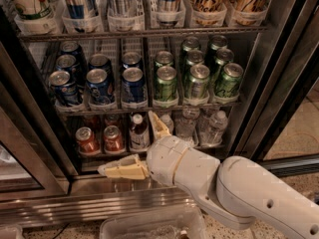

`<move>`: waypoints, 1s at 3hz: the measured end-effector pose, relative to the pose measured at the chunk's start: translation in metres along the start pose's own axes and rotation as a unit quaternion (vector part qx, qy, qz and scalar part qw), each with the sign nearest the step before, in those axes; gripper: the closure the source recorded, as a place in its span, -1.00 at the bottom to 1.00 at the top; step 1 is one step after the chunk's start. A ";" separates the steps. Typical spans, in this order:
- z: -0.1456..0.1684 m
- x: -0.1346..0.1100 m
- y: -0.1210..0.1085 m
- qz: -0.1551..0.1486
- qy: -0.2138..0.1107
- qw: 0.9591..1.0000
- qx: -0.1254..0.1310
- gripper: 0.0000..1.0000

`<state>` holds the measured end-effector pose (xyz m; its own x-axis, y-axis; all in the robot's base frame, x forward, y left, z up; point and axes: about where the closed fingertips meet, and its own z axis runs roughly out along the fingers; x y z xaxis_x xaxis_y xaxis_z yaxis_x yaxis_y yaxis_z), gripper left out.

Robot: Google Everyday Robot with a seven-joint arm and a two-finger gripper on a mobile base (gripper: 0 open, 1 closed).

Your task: Pick pepsi can from middle shelf of fridge

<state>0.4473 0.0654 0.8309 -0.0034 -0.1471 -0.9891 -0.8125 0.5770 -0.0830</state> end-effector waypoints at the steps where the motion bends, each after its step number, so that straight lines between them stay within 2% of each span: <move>1: 0.013 0.004 0.003 0.003 -0.001 1.000 0.005 -1.00; 3: 0.069 0.006 0.018 -0.004 -0.025 1.000 0.007 -1.00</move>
Offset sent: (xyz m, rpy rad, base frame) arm 0.0340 0.0782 -0.0233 0.0419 -0.0341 -0.0103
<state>0.4732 0.1307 0.8153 0.0330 -0.1109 -0.9933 -0.8037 0.5879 -0.0923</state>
